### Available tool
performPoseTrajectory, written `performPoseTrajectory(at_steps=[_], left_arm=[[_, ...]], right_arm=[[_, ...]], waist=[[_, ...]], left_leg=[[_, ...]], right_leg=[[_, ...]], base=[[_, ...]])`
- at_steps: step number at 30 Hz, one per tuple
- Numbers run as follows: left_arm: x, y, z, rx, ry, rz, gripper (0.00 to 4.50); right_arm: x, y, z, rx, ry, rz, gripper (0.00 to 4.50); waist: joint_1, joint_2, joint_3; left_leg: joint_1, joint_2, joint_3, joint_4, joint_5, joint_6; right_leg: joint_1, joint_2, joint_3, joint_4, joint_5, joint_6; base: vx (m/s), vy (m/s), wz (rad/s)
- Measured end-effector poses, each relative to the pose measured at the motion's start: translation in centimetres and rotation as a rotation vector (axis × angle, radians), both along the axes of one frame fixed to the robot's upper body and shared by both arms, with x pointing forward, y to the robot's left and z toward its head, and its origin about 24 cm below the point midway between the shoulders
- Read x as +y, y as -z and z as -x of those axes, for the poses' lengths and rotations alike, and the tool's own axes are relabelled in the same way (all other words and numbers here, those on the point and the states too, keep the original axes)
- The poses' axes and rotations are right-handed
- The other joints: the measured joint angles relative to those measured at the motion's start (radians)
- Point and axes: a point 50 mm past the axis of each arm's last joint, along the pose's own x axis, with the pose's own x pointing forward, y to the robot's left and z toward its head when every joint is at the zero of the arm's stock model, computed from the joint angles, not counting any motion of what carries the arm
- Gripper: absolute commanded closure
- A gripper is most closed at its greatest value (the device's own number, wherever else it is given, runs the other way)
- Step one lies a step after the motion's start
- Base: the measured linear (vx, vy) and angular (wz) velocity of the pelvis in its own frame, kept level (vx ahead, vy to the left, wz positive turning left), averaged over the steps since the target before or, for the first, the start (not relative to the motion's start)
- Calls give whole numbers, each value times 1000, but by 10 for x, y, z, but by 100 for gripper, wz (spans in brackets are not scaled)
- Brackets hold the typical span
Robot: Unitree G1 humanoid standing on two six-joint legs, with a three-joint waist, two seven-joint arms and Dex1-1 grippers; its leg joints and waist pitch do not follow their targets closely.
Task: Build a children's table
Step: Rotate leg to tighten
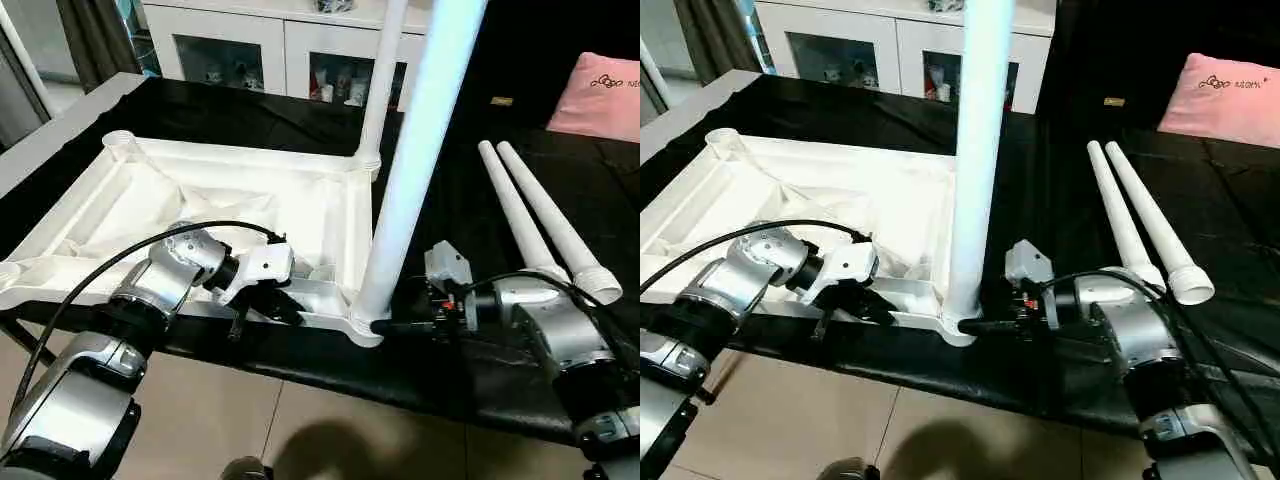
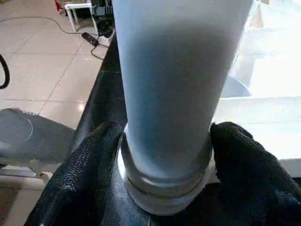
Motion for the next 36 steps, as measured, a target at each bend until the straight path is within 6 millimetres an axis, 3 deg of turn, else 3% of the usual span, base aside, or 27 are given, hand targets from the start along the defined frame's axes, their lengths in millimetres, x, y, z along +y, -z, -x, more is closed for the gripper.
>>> performPoseTrajectory(at_steps=[6,13,15,19,20,36], left_arm=[[0,0,0,0,1,1,450],[-1,0,0,0,2,2,450],[-1,0,0,0,2,2,450],[-1,0,0,1,5,2,450],[-1,0,0,0,5,2,450],[-2,0,1,3,7,2,450]], right_arm=[[1,6,0,62,16,-5,78],[2,10,1,65,18,11,78],[2,10,1,66,18,11,104],[1,10,0,66,24,8,116],[1,10,0,66,24,6,141],[1,9,1,66,22,-5,141]], waist=[[0,0,0],[1,0,0],[1,0,0],[2,0,0],[2,0,0],[2,0,0]], left_leg=[[0,0,0,0,0,0],[0,0,0,0,0,0],[0,0,0,0,0,0],[0,0,0,0,0,0],[0,0,0,0,0,0],[0,0,0,0,0,0]], right_leg=[[0,0,0,0,0,0],[0,0,0,0,0,0],[0,0,0,0,0,0],[0,0,0,0,0,0],[0,0,0,0,0,0],[0,0,0,0,0,0]], base=[[0,0,0],[0,0,0],[0,0,0],[0,0,0],[0,0,0],[0,0,0]])
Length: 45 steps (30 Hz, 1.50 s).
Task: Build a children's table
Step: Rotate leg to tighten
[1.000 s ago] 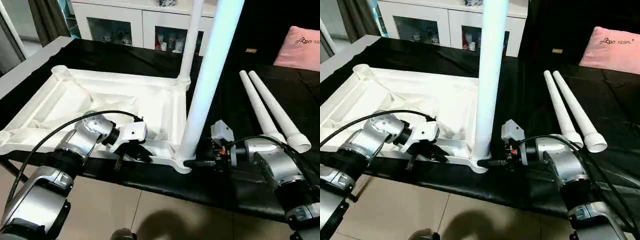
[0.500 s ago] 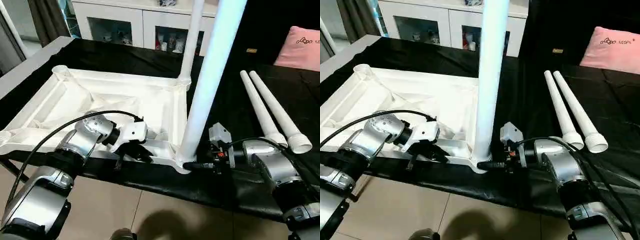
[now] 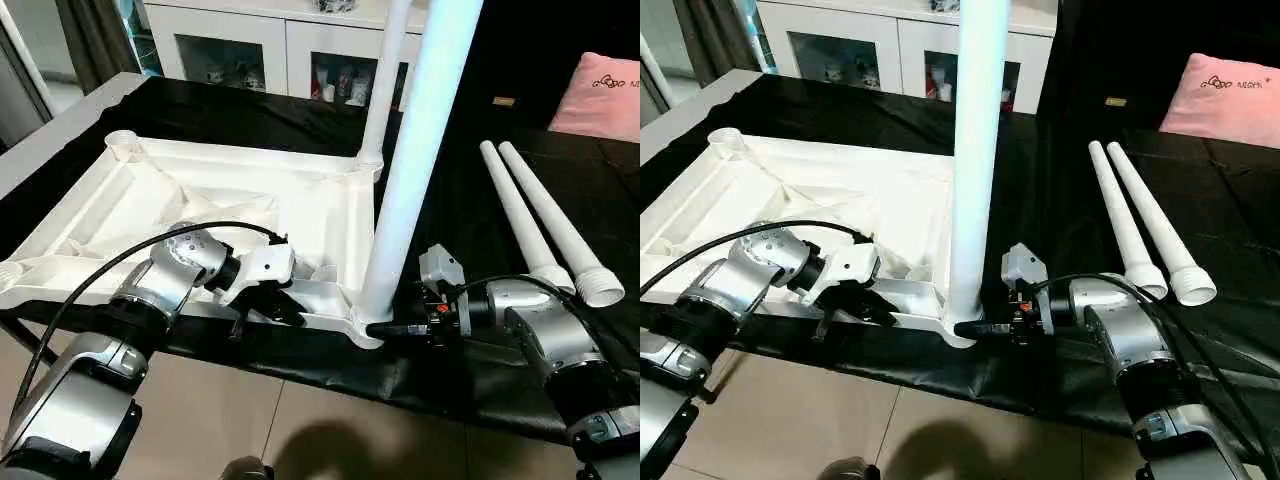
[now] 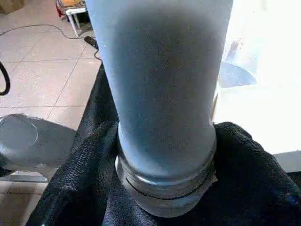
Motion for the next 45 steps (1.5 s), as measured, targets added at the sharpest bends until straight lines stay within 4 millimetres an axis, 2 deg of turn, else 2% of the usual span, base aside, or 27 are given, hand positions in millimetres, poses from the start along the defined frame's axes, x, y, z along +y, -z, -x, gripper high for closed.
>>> performPoseTrajectory(at_steps=[3,4,7,13,20,24,30,34,40,42,45], left_arm=[[0,0,0,1,1,0,450],[0,0,0,3,3,0,450],[0,0,0,6,6,-1,450],[0,0,1,11,5,-2,450],[-5,3,-1,27,-35,11,450],[-8,8,-9,12,-208,54,450],[-40,16,-25,-9,-515,142,450],[-59,19,-30,-8,-663,187,450],[-68,17,-32,-32,-691,191,450],[-68,17,-32,-37,-690,188,450],[-65,16,-34,-61,-698,175,450]], right_arm=[[0,0,0,0,0,-2,141],[0,0,1,2,-2,-3,158],[0,0,1,4,-4,-5,170],[0,1,2,12,-2,-10,176],[-2,6,5,20,61,-47,176],[1,14,-5,1,282,-86,176],[13,21,-33,-31,731,-99,177],[28,21,-47,-46,964,-96,177],[34,20,-52,-63,1066,-100,177],[34,21,-51,-53,1078,-118,121],[35,23,-50,-46,1079,-121,105]], waist=[[0,0,0],[0,0,0],[0,0,0],[0,0,0],[3,5,-3],[-10,8,-5],[-36,9,-5],[-40,10,-6],[-37,13,-8],[-37,13,-8],[-40,13,-8]], left_leg=[[0,0,0,0,0,0],[0,0,0,0,0,0],[0,0,0,0,0,0],[0,0,0,0,0,0],[1,0,0,0,0,0],[4,-1,0,0,0,0],[5,-1,0,-1,0,-1],[5,-1,0,-2,0,-1],[3,-1,0,-3,0,-1],[2,-2,0,-3,0,0],[2,-1,0,-3,0,0]], right_leg=[[0,0,0,0,0,0],[0,0,0,0,0,0],[0,0,0,0,0,0],[0,0,0,0,0,0],[1,0,0,1,0,0],[3,-1,0,1,2,-2],[2,-1,1,1,3,0],[2,0,0,1,4,0],[2,0,0,-5,3,1],[2,0,0,-6,3,1],[2,0,0,-6,4,1]], base=[[0,0,0],[0,0,0],[0,0,0],[0,0,0],[0,0,0],[0,0,0],[0,0,0],[0,0,0],[0,0,0],[0,0,0],[0,0,0]])
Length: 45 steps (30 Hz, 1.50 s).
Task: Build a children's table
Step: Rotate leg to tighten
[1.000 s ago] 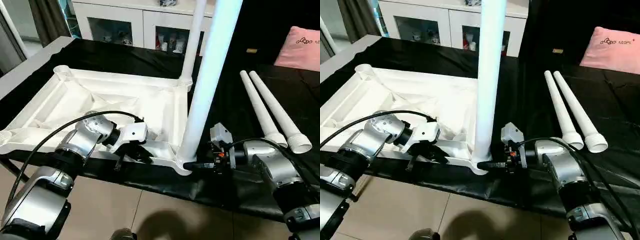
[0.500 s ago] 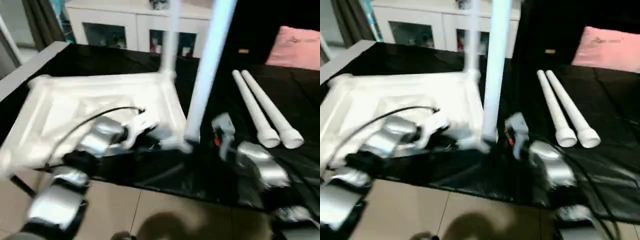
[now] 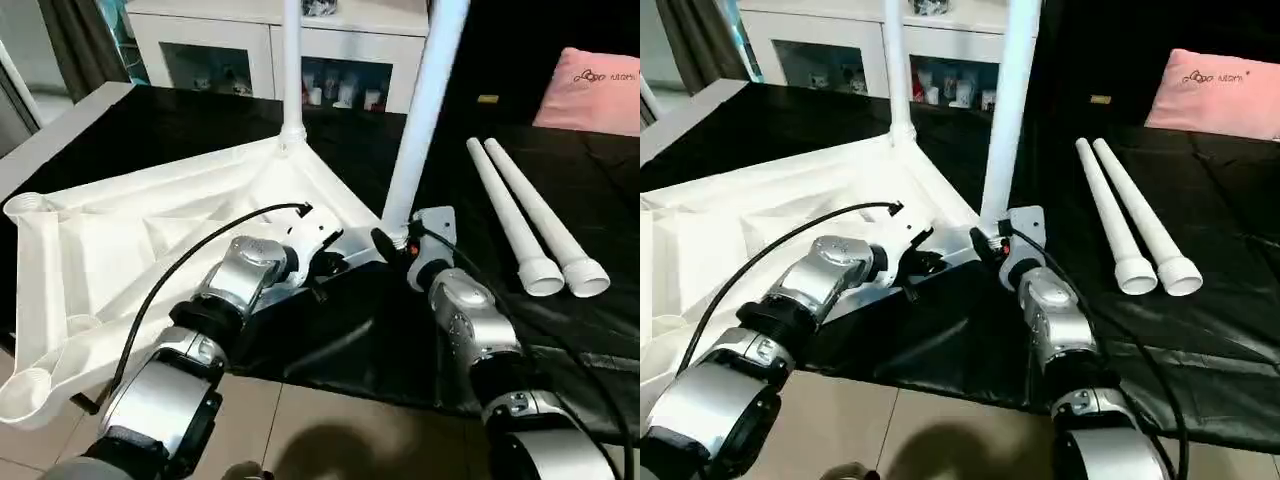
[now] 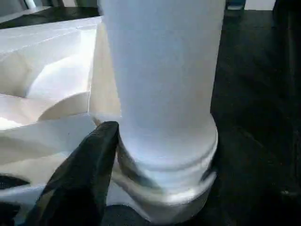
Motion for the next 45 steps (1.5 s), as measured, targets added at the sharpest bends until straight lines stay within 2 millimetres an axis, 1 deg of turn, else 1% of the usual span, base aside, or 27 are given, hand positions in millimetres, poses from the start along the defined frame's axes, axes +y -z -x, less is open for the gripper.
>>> performPoseTrajectory(at_steps=[1,4,5,6,7,9,10,13,14,16,20,22,25,30,32,35,36,37,39,42,45], left_arm=[[1,0,-1,-13,-4,-12,450],[4,-1,-2,-37,-2,-29,450],[5,-2,-2,-42,7,-30,450],[7,-3,-2,-45,14,-30,450],[9,-4,-2,-49,28,-30,450],[13,-5,-2,-51,54,-31,450],[17,-5,-2,-51,71,-32,450],[25,-5,2,-50,146,-34,450],[27,-5,3,-47,168,-34,450],[29,-5,5,-44,218,-36,450],[36,-6,12,-26,343,-43,450],[39,-7,14,-13,391,-51,450],[46,-9,19,5,487,-82,450],[50,-12,25,17,592,-116,450],[51,-12,27,21,622,-120,450],[52,-12,28,23,645,-129,450],[53,-12,29,22,647,-131,450],[53,-13,29,21,649,-132,450],[53,-13,29,21,657,-136,450],[52,-13,32,26,679,-136,450],[53,-13,33,33,689,-138,450]], right_arm=[[-1,1,1,-4,-3,-2,74],[-6,3,7,-13,-31,-23,63],[-9,5,11,-14,-48,-38,42],[-12,6,14,-14,-63,-48,30],[-17,6,17,-21,-86,-60,30],[-28,0,20,-54,-128,-60,10],[-35,-6,20,-82,-162,-54,4],[-55,-23,22,-139,-273,4,4],[-57,-27,23,-147,-311,21,4],[-56,-31,25,-157,-392,40,4],[-54,-33,36,-119,-634,112,4],[-55,-35,39,-105,-703,130,4],[-58,-35,45,-62,-827,168,4],[-51,-34,47,-41,-935,180,4],[-49,-36,47,-40,-969,178,38],[-48,-36,49,-31,-1007,164,41],[-48,-35,50,-28,-1015,160,52],[-48,-35,50,-24,-1020,157,79],[-48,-35,51,-19,-1031,151,83],[-48,-34,52,-9,-1051,145,122],[-48,-34,53,-5,-1056,140,141]], waist=[[-2,0,0],[-9,0,0],[-9,0,0],[-9,1,1],[-10,2,1],[-10,2,2],[-10,2,2],[-7,2,2],[-7,2,2],[-4,2,2],[11,2,2],[17,2,2],[20,2,2],[34,2,2],[38,2,2],[38,2,2],[37,2,2],[37,2,2],[38,2,2],[39,2,2],[39,2,2]], left_leg=[[0,0,0,0,0,0],[0,0,0,-3,0,0],[-1,0,0,-4,0,0],[-1,0,0,-5,0,0],[-3,0,0,-5,0,0],[-5,0,0,-5,0,0],[-6,1,0,-4,1,1],[-8,1,-1,-4,1,3],[-8,1,-1,-4,1,3],[-8,1,-1,-3,1,3],[-10,1,0,-2,1,2],[-10,1,0,-1,1,3],[-11,2,0,0,1,3],[-11,2,0,0,1,3],[-11,2,0,0,1,3],[-11,2,0,1,1,3],[-11,2,0,1,1,3],[-11,2,0,1,1,3],[-11,2,0,1,1,3],[-11,2,0,1,1,3],[-11,2,0,1,1,3]], right_leg=[[0,0,0,0,0,0],[0,0,0,-2,1,1],[-1,1,0,-4,1,1],[-1,1,0,-5,1,1],[-3,1,0,-5,1,1],[-4,1,0,-6,1,1],[-5,2,0,-6,1,1],[-5,2,-1,-8,1,1],[-5,2,-1,-8,1,1],[-5,2,-1,-8,1,1],[-5,1,-2,-8,1,1],[-5,1,-2,-8,1,1],[-5,1,-2,-8,1,1],[-5,1,-2,-7,1,1],[-5,1,-2,-7,1,1],[-5,0,-2,-7,1,1],[-5,0,-2,-7,1,1],[-5,0,-2,-7,1,1],[-5,0,-3,-7,1,1],[-5,0,-3,-7,1,1],[-5,0,-3,-6,1,1]], base=[[0,0,0],[0,0,0],[0,0,0],[0,0,0],[0,0,0],[0,0,0],[0,0,0],[0,0,0],[0,0,0],[0,0,0],[0,0,0],[0,0,0],[0,0,0],[0,0,0],[0,0,0],[0,0,0],[0,0,0],[0,0,0],[0,0,0],[0,0,0],[0,0,0]])
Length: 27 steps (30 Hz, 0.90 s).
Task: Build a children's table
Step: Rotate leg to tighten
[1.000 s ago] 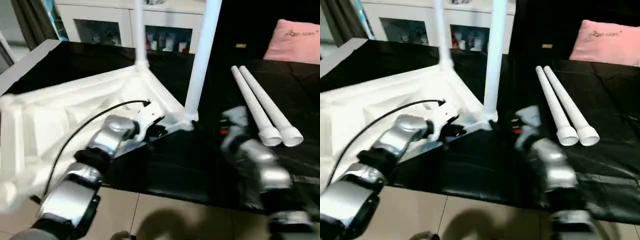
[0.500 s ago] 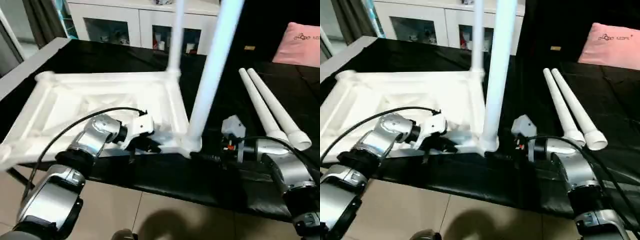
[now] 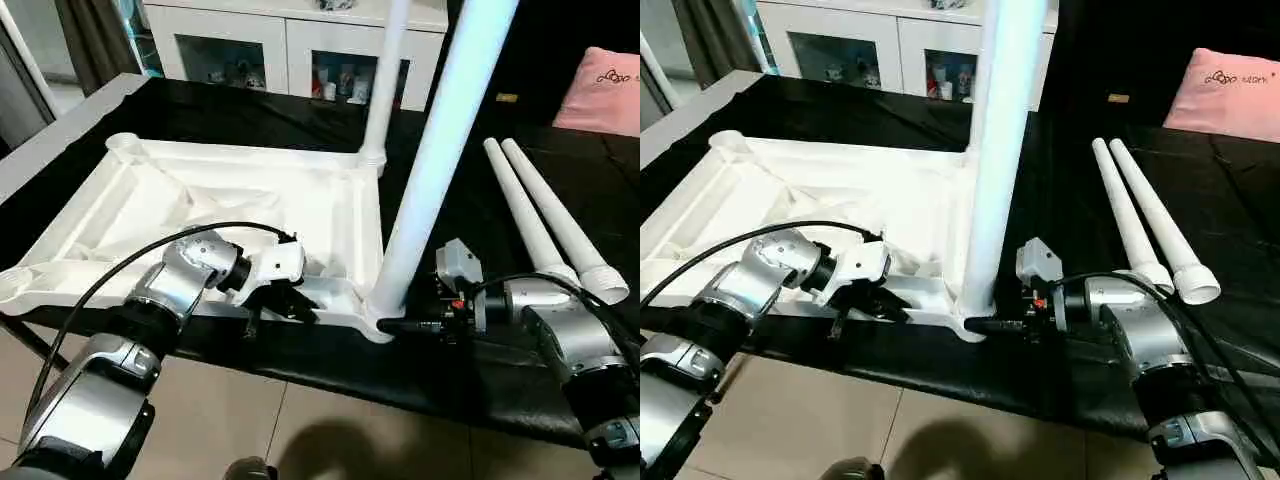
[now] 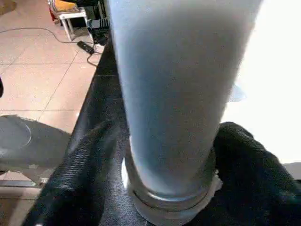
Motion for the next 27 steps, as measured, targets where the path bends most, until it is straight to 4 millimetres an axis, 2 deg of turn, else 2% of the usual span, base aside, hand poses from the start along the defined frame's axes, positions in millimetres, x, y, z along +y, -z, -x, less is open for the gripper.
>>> performPoseTrajectory(at_steps=[2,5,6,12,22,24,27], left_arm=[[0,0,0,2,2,-1,450],[0,0,1,4,10,-5,450],[0,0,1,4,10,-5,450],[0,0,1,4,11,-7,450],[-1,2,0,16,-6,-6,450],[-1,3,0,24,-28,-4,450],[-2,6,-9,14,-160,-13,450]], right_arm=[[0,0,0,7,-2,-2,166],[0,0,0,12,0,-6,171],[0,0,0,13,0,-7,200],[0,-1,0,6,0,-16,235],[2,3,5,9,33,-41,246],[5,6,4,17,71,-48,246],[16,11,-5,26,238,-67,246]], waist=[[0,0,0],[1,0,0],[1,0,0],[1,0,0],[2,2,-1],[-3,3,-2],[-12,3,-2]], left_leg=[[0,0,0,0,0,0],[0,0,0,0,0,0],[0,0,0,0,0,0],[1,0,0,1,0,0],[3,0,0,1,0,0],[7,0,0,1,0,0],[19,-1,0,-1,0,-1]], right_leg=[[0,0,0,1,0,0],[0,0,0,1,0,0],[0,0,0,1,0,0],[1,0,0,1,0,0],[2,0,0,2,0,0],[5,0,0,3,0,0],[14,0,1,3,-1,3]], base=[[0,0,0],[0,0,0],[0,0,0],[0,0,0],[0,0,0],[0,0,0],[-17,-3,-1]])
